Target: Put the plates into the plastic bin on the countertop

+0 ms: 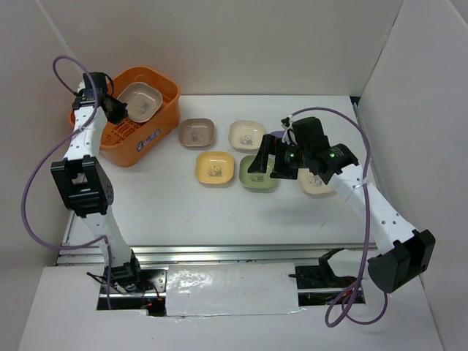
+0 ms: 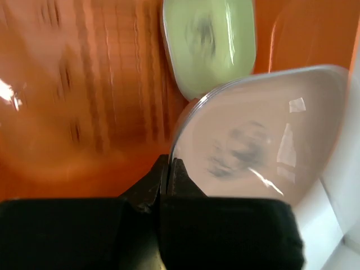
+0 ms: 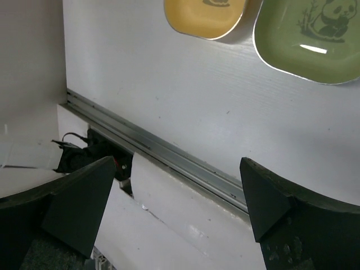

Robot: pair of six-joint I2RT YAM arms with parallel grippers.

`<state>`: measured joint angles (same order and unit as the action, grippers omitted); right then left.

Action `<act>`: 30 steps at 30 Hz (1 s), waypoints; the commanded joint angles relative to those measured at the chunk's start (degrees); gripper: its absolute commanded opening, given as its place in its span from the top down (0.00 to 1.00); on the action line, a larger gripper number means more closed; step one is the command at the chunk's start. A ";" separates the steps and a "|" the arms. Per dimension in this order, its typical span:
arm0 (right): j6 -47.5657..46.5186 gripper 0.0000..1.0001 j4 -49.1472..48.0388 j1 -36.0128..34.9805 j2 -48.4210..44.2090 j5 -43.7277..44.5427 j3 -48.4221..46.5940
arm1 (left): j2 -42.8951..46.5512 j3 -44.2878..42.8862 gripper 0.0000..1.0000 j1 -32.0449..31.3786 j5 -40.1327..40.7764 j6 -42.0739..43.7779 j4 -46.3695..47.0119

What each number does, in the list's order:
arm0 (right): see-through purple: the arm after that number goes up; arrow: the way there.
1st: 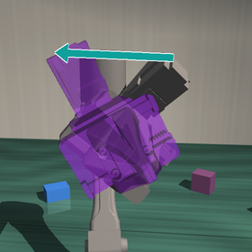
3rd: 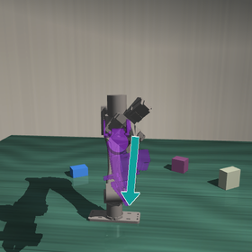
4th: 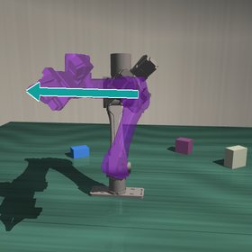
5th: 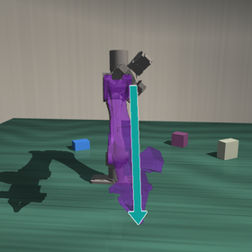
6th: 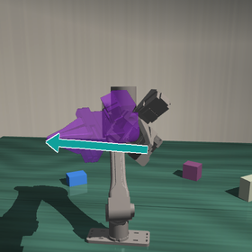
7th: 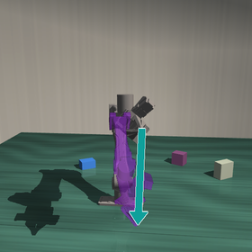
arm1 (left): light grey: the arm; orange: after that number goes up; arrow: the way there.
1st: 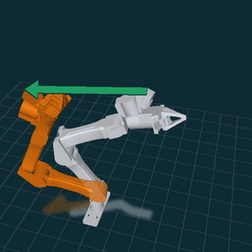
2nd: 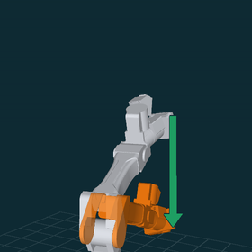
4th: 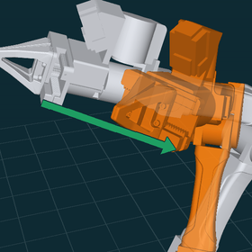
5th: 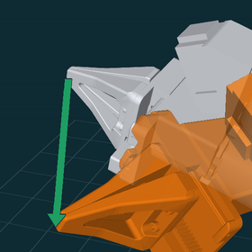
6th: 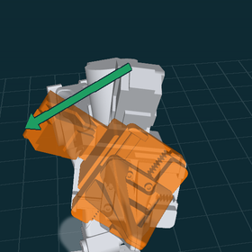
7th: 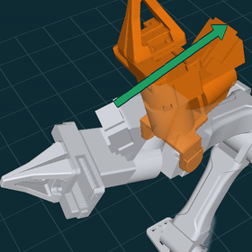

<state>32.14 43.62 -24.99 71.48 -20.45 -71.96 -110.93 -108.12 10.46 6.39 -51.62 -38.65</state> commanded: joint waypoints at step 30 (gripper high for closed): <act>-1.91 0.00 2.88 -0.32 8.49 -1.53 -8.72 | -9.06 -21.96 0.01 -0.60 3.70 3.52 13.78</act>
<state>31.42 45.65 -25.47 79.18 -21.43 -78.08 -132.66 -128.03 13.06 4.40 -53.58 -27.75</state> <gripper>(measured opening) 0.998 0.993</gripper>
